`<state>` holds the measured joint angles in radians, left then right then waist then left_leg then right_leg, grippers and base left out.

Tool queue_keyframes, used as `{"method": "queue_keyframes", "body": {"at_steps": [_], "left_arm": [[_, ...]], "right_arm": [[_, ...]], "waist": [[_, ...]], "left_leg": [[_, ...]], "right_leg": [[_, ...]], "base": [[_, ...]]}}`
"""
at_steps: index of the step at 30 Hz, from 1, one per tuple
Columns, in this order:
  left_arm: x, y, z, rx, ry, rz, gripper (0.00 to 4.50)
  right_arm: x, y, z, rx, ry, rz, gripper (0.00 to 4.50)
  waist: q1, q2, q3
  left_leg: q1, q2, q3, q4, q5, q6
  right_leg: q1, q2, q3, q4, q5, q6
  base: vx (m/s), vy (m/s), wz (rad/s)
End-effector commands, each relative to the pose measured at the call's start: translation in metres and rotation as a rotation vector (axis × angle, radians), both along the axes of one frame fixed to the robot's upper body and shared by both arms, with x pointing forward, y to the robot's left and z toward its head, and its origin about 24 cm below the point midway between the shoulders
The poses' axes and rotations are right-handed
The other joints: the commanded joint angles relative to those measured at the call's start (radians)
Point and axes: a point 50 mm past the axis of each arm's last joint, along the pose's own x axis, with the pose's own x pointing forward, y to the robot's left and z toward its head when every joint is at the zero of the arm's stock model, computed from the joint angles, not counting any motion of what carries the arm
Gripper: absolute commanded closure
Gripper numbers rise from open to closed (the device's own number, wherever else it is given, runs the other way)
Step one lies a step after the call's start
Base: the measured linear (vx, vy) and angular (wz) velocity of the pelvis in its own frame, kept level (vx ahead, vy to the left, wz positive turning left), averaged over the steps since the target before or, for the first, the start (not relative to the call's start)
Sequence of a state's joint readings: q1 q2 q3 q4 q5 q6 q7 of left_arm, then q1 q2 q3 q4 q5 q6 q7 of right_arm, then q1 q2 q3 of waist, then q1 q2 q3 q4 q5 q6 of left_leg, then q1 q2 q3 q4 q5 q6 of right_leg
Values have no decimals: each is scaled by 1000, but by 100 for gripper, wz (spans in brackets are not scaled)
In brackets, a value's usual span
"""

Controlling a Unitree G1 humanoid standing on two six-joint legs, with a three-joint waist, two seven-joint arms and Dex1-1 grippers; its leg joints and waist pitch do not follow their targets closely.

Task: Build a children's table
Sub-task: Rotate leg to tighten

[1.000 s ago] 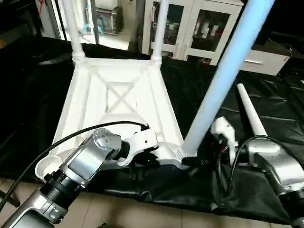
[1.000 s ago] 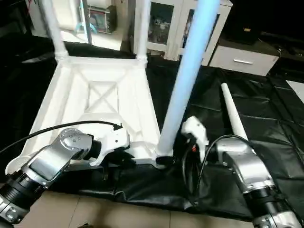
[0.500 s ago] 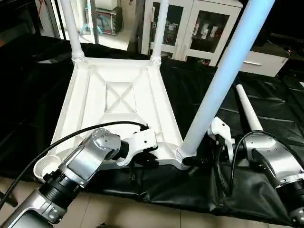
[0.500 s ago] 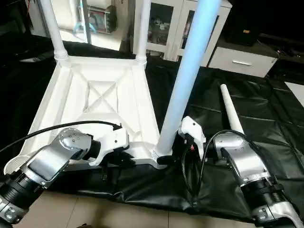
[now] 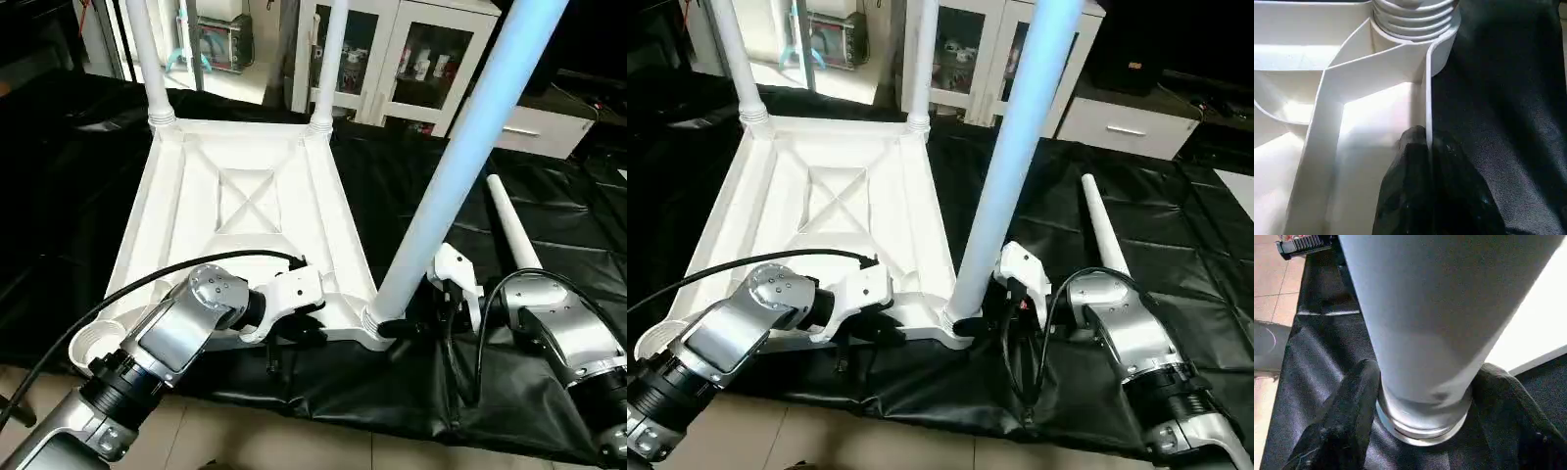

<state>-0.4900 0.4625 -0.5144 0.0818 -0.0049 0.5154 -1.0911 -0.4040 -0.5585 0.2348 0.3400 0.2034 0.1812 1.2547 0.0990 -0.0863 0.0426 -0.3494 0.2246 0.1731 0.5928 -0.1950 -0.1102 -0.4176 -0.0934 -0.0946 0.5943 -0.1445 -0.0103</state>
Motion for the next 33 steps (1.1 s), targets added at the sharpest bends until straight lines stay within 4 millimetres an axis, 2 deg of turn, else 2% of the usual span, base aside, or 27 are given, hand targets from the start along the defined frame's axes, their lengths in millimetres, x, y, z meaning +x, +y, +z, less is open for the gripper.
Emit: {"method": "queue_keyframes", "body": {"at_steps": [1, 2, 4, 6, 7, 10, 11, 12, 13, 14, 15, 16, 17, 18, 19, 20, 21, 22, 23, 26, 28, 30, 31, 33], "left_arm": [[-1, -8, 1, -6, -5, -22, 450], [-1, -8, 1, -6, -5, -22, 450], [6, -10, 2, -14, -18, 41, 450], [14, -13, 2, -25, -39, 129, 450], [17, -14, 3, -30, -46, 160, 450], [29, -20, 5, -62, -64, 274, 450], [34, -25, 7, -80, -65, 340, 450], [38, -29, 8, -90, -63, 386, 450], [42, -33, 9, -95, -65, 421, 450], [47, -38, 11, -95, -85, 469, 450], [51, -42, 12, -96, -108, 506, 450], [53, -44, 13, -96, -117, 517, 450], [56, -49, 15, -105, -139, 545, 450], [57, -52, 16, -110, -147, 551, 450], [58, -55, 17, -111, -154, 551, 450], [58, -56, 18, -112, -156, 552, 450], [59, -58, 19, -118, -162, 552, 450], [59, -58, 20, -118, -163, 551, 450], [59, -58, 20, -117, -163, 553, 450], [59, -56, 19, -113, -161, 554, 450], [60, -51, 16, -104, -162, 574, 450], [61, -47, 15, -99, -163, 583, 450], [61, -46, 14, -98, -163, 584, 450], [61, -43, 14, -96, -164, 574, 450]], "right_arm": [[-3, 0, -12, 9, 36, -29, 189], [-3, 0, -12, 9, 36, -29, 189], [1, 0, -19, 42, 48, -149, 189], [5, 0, -28, 46, 68, -282, 189], [6, 0, -31, 37, 79, -325, 190], [8, 2, -43, 40, 125, -467, 191], [10, 8, -49, 54, 152, -560, 191], [12, 15, -53, 68, 171, -639, 191], [15, 21, -56, 70, 177, -721, 191], [19, 28, -60, 62, 172, -829, 191], [24, 34, -63, 48, 149, -929, 191], [26, 36, -63, 43, 136, -963, 191], [29, 44, -64, 45, 118, -1036, 191], [30, 51, -65, 52, 130, -1049, 191], [31, 58, -64, 53, 121, -1058, 191], [31, 60, -64, 54, 116, -1057, 191], [31, 69, -61, 58, 97, -1034, 191], [32, 70, -61, 59, 94, -1032, 191], [32, 71, -60, 58, 92, -1032, 191], [34, 72, -55, 90, 73, -1005, 191], [37, 74, -44, 177, 50, -963, 191], [37, 74, -33, 244, 16, -902, 191], [36, 73, -30, 267, 10, -874, 156], [35, 67, -25, 291, -1, -841, 121]], "waist": [[-3, 3, -57], [-3, 3, -57], [-4, 3, -56], [-13, 4, -52], [-19, 4, -50], [-26, 3, -51], [-31, 8, -50], [-42, 2, -52], [-48, 8, -48], [-50, 9, -49], [-62, 16, -50], [-69, 19, -54], [-79, 25, -57], [-83, 33, -56], [-87, 37, -52], [-88, 38, -50], [-91, 33, -53], [-92, 34, -51], [-92, 28, -50], [-89, 30, -51], [-88, 30, -51], [-85, 28, -52], [-81, 28, -52], [-75, 25, -52]], "left_leg": [[-2, 10, 6, -72, -212, 28], [-2, 9, 6, -72, -215, 28], [0, 9, 5, -73, -235, 24], [3, 6, 3, -75, -280, 10], [2, 4, 1, -75, -309, 2], [1, 1, -7, -72, -333, -5], [2, -3, -8, -70, -351, -5], [3, -8, -11, -64, -368, -2], [1, -7, -12, -66, -367, -3], [0, -9, -13, -66, -367, -4], [-3, -8, -19, -68, -383, -14], [-3, -5, -25, -69, -395, -22], [-21, -2, -37, -78, -399, -27], [-13, 6, -41, -82, -427, -22], [-2, 8, -43, -84, -464, -14], [7, 8, -41, -83, -480, -9], [9, 5, -42, -83, -476, -4], [6, 4, -41, -84, -470, -2], [6, 3, -37, -84, -459, 1], [2, 3, -35, -86, -430, 2], [4, 3, -31, -86, -421, 5], [0, 3, -28, -87, -388, 10], [1, 4, -26, -86, -375, 15], [0, 4, -21, -86, -352, 21]], "right_leg": [[54, -44, 43, -63, -320, -158], [54, -44, 43, -63, -323, -158], [52, -44, 42, -68, -350, -153], [46, -42, 38, -79, -422, -132], [47, -42, 35, -86, -482, -108], [46, -46, 25, -98, -565, -64], [43, -45, 21, -105, -603, -46], [41, -46, 11, -118, -653, -21], [40, -45, 11, -121, -658, -19], [39, -45, 7, -124, -662, -13], [41, -44, -3, -128, -667, -7], [48, -47, -11, -127, -659, -5], [71, -52, -23, -123, -628, 3], [70, -56, -29, -132, -594, -1], [66, -55, -34, -138, -564, -15], [62, -56, -35, -144, -552, -23], [63, -59, -34, -140, -526, -39], [62, -60, -31, -139, -519, -45], [60, -59, -28, -138, -515, -50], [62, -60, -20, -130, -489, -63], [59, -60, -16, -127, -472, -75], [62, -60, -12, -122, -449, -85], [63, -60, -9, -121, -443, -86], [62, -59, -6, -118, -439, -89]], "base": [[0, 0, 0], [0, 0, 0], [0, 0, 0], [0, 0, 0], [0, 0, 0], [0, 0, 0], [0, 0, 0], [0, 0, 0], [0, 0, 0], [0, 0, 0], [0, 0, 0], [-35, 31, -22], [-35, 31, -22], [-23, 37, -20], [0, 0, 0], [0, 0, 0], [0, 0, 0], [0, 0, 0], [0, 0, 0], [0, 0, 0], [0, 0, 0], [0, 0, 0], [0, 0, 0], [0, 0, 0]]}}
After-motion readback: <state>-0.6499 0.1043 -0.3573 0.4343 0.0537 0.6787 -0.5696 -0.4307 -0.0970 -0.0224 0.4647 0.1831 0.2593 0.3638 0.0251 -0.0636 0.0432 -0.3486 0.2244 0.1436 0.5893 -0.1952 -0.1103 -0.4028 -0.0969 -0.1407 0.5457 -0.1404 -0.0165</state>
